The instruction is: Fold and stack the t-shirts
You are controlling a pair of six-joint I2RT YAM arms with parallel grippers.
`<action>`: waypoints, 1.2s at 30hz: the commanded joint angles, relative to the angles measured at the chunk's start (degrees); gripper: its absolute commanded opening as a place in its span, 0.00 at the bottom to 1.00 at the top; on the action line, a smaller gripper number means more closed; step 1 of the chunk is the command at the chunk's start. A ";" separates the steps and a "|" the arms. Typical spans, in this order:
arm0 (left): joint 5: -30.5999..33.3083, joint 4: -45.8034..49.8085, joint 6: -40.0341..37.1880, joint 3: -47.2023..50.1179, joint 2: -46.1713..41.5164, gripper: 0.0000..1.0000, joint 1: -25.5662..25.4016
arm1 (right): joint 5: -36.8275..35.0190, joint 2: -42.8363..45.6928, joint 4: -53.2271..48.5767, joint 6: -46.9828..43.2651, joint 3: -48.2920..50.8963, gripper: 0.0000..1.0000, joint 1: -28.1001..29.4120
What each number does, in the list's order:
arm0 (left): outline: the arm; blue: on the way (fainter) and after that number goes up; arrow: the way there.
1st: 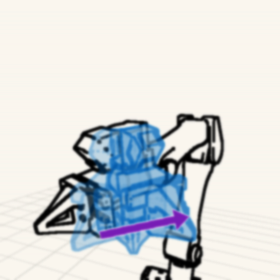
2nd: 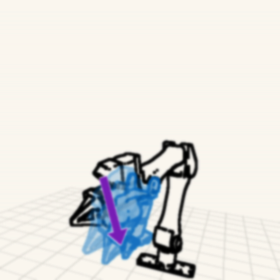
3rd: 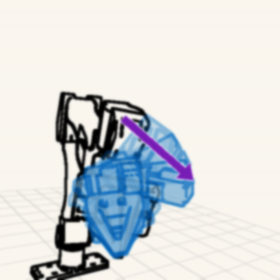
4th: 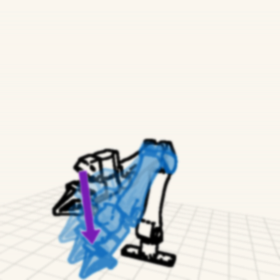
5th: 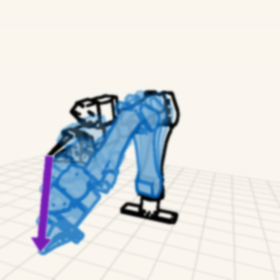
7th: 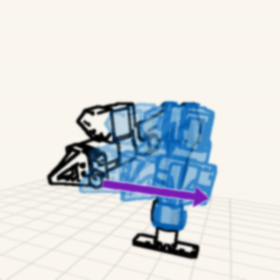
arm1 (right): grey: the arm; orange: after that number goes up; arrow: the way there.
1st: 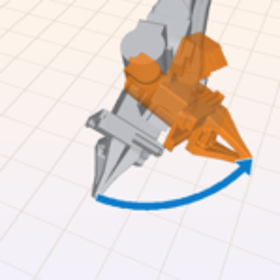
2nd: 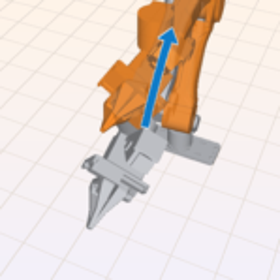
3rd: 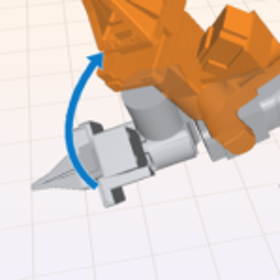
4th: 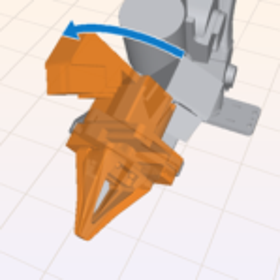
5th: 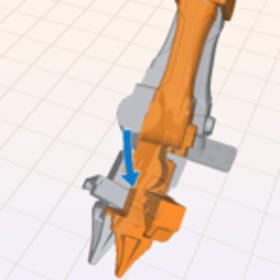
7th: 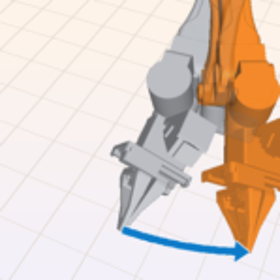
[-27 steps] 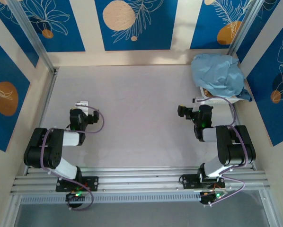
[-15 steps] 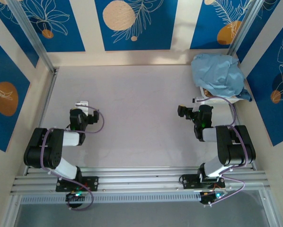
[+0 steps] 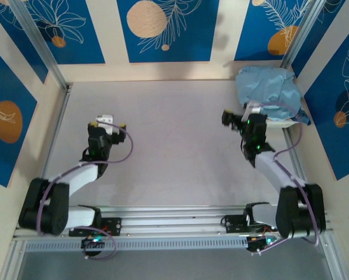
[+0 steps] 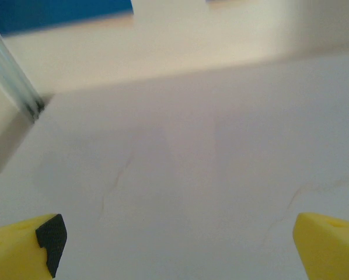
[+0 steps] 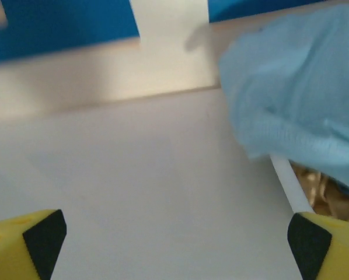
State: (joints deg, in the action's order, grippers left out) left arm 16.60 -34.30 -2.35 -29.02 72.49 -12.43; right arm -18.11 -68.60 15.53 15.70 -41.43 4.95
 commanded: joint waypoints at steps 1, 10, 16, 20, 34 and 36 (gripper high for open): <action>14.83 31.96 22.90 -18.91 -4.27 1.00 -0.92 | -8.52 0.74 -36.62 27.02 -21.56 0.99 -1.99; -22.09 47.46 40.94 -43.36 8.55 0.88 0.16 | -2.71 -19.23 -50.07 25.93 -44.64 0.90 -7.92; -34.19 49.77 40.98 -47.41 12.42 0.81 -4.09 | 0.67 -31.47 -52.09 28.07 -51.59 0.91 -11.60; -36.13 51.39 41.06 -46.76 12.39 0.80 -5.91 | 3.83 -36.88 -52.69 32.95 -53.29 0.93 -14.68; -37.73 53.84 39.89 -46.44 13.40 0.78 -6.95 | 9.54 -47.44 -53.18 47.91 -57.54 0.80 -16.29; -38.10 53.96 39.81 -47.02 13.90 0.76 -6.96 | 9.24 -48.28 -53.69 48.92 -58.15 0.67 -16.38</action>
State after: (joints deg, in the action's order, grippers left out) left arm -19.55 18.57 37.63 -73.67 85.73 -18.90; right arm -10.24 -115.24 -36.10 59.92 -97.38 -11.60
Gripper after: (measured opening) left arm 0.777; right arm 0.792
